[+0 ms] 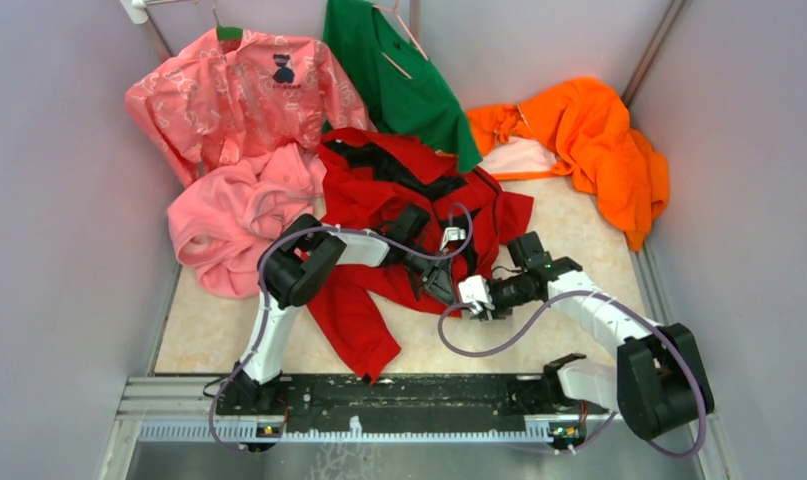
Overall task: Zip up the jacket
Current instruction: Zip the zipper on the jacket.
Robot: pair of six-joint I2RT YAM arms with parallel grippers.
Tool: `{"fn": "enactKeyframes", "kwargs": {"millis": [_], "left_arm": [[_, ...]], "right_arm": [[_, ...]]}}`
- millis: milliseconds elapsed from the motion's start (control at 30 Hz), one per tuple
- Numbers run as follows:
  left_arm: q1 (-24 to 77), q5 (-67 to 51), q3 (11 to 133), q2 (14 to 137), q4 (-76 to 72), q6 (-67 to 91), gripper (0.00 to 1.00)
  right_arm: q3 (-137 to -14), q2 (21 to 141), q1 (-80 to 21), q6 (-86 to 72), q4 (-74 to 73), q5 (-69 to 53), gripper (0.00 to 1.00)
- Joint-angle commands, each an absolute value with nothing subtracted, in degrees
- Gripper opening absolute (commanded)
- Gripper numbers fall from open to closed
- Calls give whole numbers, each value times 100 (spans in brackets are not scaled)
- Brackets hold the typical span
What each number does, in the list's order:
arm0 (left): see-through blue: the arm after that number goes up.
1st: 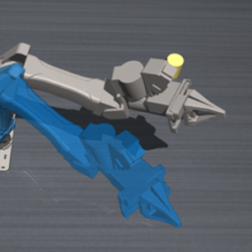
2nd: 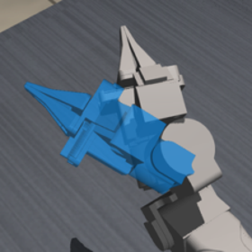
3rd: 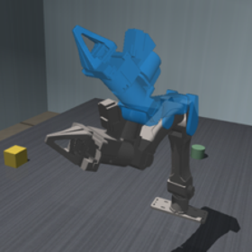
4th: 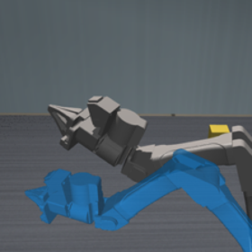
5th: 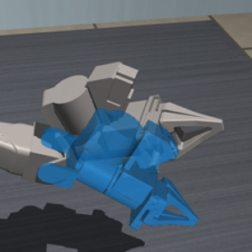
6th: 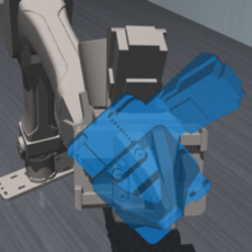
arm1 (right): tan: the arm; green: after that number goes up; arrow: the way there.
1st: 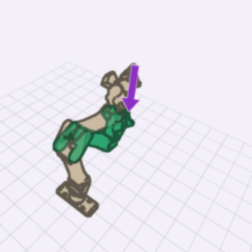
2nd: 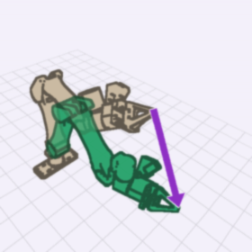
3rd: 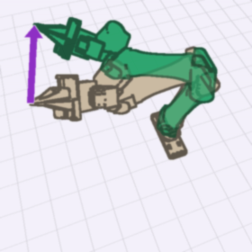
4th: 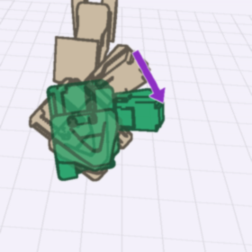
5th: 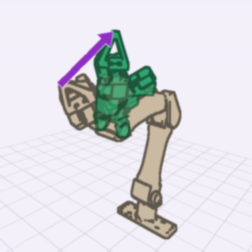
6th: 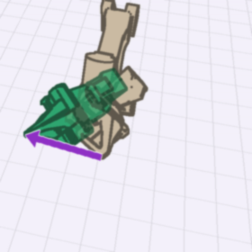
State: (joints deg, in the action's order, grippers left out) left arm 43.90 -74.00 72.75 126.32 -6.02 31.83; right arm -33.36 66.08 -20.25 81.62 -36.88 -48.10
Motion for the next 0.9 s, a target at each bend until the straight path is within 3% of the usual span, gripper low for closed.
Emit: {"fn": "enactKeyframes", "kwargs": {"millis": [0,433,667,867], "left_arm": [[4430,-7660,7207,12385,-751,3190,0],[4456,-7728,6967,12316,-1687,3836,0],[4447,-7702,6879,12288,-1825,3888,0],[4447,-7628,6829,12304,-1912,3900,0]], "right_arm": [[-3505,6835,-2022,7666,-3569,-5189,37],[-3832,7271,-1413,6492,-4108,-6677,46],[-4024,6937,-1293,6241,-4735,-7635,45],[-3796,6609,-1283,2599,-2573,-8543,46]]}}
